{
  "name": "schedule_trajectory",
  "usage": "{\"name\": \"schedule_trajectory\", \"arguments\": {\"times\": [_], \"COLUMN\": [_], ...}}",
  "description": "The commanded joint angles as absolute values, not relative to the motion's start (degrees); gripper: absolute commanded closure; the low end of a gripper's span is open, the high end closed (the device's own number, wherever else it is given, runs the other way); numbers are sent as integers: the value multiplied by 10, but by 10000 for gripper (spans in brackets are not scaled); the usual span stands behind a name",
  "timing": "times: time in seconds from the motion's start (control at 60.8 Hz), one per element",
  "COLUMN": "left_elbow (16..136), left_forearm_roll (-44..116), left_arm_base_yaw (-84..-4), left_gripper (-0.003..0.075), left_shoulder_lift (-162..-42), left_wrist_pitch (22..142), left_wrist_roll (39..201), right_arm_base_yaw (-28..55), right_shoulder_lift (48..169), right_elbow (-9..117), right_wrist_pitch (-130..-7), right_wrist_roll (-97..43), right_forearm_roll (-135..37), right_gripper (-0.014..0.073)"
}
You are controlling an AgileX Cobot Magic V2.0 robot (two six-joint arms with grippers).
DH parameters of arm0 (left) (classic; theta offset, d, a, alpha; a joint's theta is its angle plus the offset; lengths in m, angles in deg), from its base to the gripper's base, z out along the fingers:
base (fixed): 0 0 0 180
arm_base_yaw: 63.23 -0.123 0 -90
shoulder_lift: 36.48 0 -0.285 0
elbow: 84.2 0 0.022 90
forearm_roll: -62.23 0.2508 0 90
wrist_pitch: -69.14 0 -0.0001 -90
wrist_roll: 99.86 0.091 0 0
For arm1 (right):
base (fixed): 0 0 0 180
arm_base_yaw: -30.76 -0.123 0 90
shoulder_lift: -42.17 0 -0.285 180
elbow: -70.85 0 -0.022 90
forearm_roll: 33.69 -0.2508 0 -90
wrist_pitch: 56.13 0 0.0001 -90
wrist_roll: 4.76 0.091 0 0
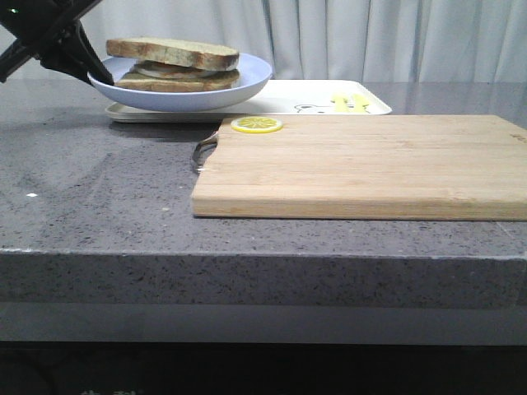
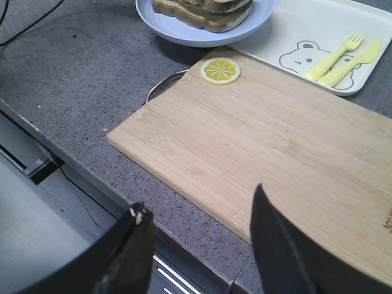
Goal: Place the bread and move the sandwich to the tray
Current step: 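Lift the plate with the left gripper and set it on the white tray, then open the left gripper and raise it away from the plate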
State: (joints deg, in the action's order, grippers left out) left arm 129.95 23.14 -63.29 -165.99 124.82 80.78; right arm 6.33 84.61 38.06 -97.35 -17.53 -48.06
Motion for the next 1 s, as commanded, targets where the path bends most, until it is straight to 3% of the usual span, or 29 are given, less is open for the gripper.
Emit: {"name": "schedule_trajectory", "arguments": {"times": [0.0, 0.115, 0.329, 0.379, 0.708, 0.987], "left_elbow": [1349, 1355, 1355, 1355, 1340, 1180], "left_forearm_roll": [188, 188, 188, 189, 250, 275], "left_arm_base_yaw": [-628, -628, -630, -630, -630, -610], "left_gripper": [735, 695, 393, 361, 360, 361], "left_shoulder_lift": [-1637, -1644, -1642, -1638, -1546, -1361], "left_wrist_pitch": [1234, 1239, 1239, 1239, 1247, 1173], "left_wrist_roll": [781, 776, 779, 781, 839, 931], "right_arm_base_yaw": [66, 66, 66, 66, 66, 66], "right_shoulder_lift": [845, 845, 845, 845, 845, 845], "right_elbow": [396, 396, 396, 396, 396, 396], "right_wrist_pitch": [-929, -929, -929, -929, -929, -929], "right_wrist_roll": [-179, -179, -179, -179, -179, -179], "right_forearm_roll": [-488, -488, -488, -488, -488, -488], "right_gripper": [202, 202, 202, 202, 202, 202]}}
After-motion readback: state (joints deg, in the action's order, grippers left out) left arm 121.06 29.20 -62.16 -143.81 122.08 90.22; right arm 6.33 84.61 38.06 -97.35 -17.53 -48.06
